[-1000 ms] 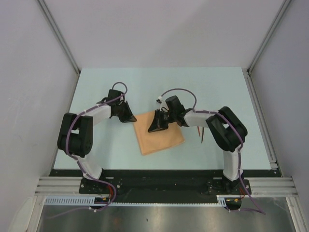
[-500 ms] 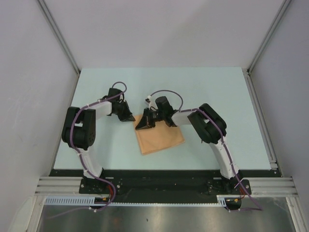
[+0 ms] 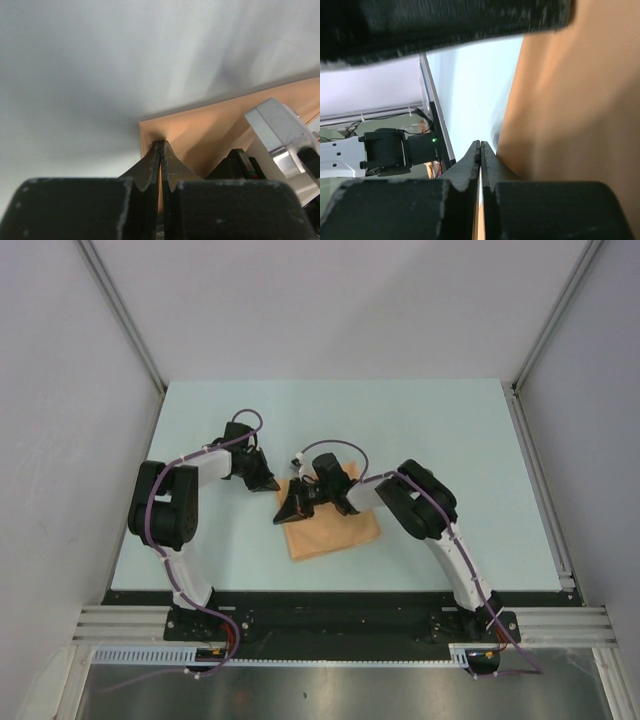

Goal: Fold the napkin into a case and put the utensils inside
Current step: Smooth out the square-folded napkin at the center of the board.

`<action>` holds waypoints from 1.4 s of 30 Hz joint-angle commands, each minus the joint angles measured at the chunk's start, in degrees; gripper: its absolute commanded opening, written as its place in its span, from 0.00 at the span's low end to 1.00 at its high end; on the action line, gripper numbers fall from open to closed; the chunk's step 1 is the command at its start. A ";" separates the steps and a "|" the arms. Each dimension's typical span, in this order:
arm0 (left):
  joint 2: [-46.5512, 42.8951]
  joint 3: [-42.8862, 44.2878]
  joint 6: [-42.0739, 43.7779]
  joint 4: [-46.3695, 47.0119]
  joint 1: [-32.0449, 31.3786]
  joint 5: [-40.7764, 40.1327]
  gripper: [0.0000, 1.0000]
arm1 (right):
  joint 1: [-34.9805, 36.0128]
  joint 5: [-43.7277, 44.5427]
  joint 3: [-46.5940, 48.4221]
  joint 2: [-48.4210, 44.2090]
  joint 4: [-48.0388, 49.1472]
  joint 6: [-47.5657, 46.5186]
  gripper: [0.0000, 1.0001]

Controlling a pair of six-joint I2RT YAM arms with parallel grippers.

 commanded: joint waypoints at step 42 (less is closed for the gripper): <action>-34.35 -20.37 -2.05 -5.60 -20.01 -6.04 0.35 | -22.80 5.60 13.28 -2.22 -27.45 -25.26 0.22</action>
